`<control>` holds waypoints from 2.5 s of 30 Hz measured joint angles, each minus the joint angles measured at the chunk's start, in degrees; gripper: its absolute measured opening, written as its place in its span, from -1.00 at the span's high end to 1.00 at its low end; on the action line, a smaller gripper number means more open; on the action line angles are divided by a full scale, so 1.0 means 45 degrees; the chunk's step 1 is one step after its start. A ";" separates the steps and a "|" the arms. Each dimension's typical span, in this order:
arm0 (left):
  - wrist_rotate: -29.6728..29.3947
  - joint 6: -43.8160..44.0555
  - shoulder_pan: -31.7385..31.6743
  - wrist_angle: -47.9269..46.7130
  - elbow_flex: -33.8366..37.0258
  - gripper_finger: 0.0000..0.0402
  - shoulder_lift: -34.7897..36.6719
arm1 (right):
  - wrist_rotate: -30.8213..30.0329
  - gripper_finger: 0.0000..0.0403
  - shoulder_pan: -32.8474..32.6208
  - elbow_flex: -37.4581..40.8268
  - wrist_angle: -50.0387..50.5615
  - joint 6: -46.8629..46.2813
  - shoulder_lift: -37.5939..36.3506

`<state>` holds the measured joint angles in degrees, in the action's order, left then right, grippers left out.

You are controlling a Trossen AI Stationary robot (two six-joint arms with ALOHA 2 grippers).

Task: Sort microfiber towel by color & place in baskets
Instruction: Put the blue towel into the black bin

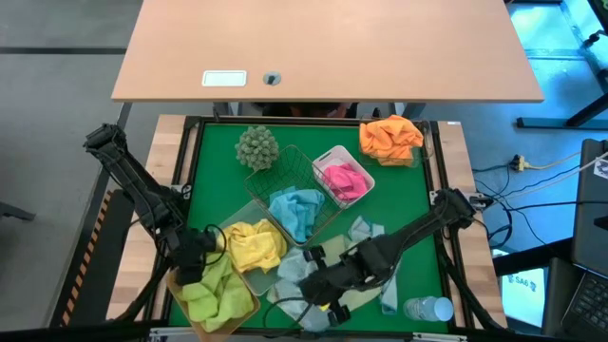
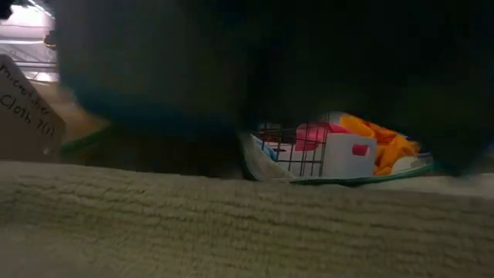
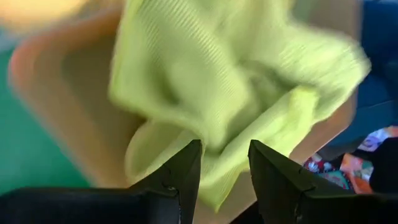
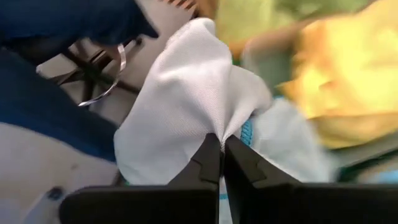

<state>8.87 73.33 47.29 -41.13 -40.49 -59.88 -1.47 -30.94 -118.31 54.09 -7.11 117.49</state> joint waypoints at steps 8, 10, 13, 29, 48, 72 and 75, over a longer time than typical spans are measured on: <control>-0.0831 -0.1090 -0.0004 0.2298 0.0000 0.35 0.0000 | -0.0915 0.99 0.0891 -0.3377 0.1940 0.1819 -0.0019; -0.0834 -0.1099 -0.0005 0.2666 0.0000 0.35 0.0000 | -0.0947 0.98 0.1215 -0.3736 0.1909 0.2365 -0.0103; -0.0971 -0.1109 -0.0002 0.2964 0.0000 0.35 0.0000 | -0.1123 0.97 0.1839 -0.3548 0.1755 0.3087 -0.0579; -0.2472 -0.1345 -0.0005 0.3384 0.0000 0.35 0.0000 | -0.2228 0.97 0.6092 -0.3425 0.2866 0.4143 -0.1772; -0.4256 -0.3359 -0.0001 0.5754 0.0000 0.35 0.0000 | -0.0205 0.96 0.7129 0.4389 -0.0661 0.3084 -0.1690; -0.4828 -0.3771 -0.0005 0.5727 0.0000 0.35 0.0000 | 0.0808 0.17 0.6986 0.4793 -0.1054 0.2534 -0.1695; -0.4828 -0.3776 -0.0004 0.5727 0.0000 0.35 0.0000 | 0.0809 0.07 0.6930 0.4270 -0.0486 0.2538 -0.1695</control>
<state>-12.86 56.34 47.27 -15.35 -40.49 -59.88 2.17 0.25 -99.10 51.91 4.32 109.86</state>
